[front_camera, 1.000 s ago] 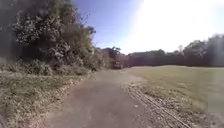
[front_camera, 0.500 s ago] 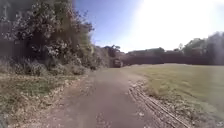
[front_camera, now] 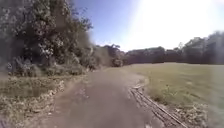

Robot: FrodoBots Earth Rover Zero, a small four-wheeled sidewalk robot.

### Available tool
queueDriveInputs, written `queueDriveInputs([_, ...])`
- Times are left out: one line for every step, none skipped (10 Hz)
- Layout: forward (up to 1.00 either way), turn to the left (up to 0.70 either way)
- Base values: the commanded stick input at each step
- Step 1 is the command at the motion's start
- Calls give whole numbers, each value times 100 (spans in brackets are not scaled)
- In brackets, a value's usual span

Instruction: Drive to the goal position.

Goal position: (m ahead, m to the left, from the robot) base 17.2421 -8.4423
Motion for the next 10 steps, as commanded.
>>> queueDriveInputs([50,0])
queueDriveInputs([50,0])
queueDriveInputs([50,0])
queueDriveInputs([50,0])
queueDriveInputs([50,0])
queueDriveInputs([50,0])
queueDriveInputs([50,0])
queueDriveInputs([50,0])
queueDriveInputs([50,0])
queueDriveInputs([50,0])
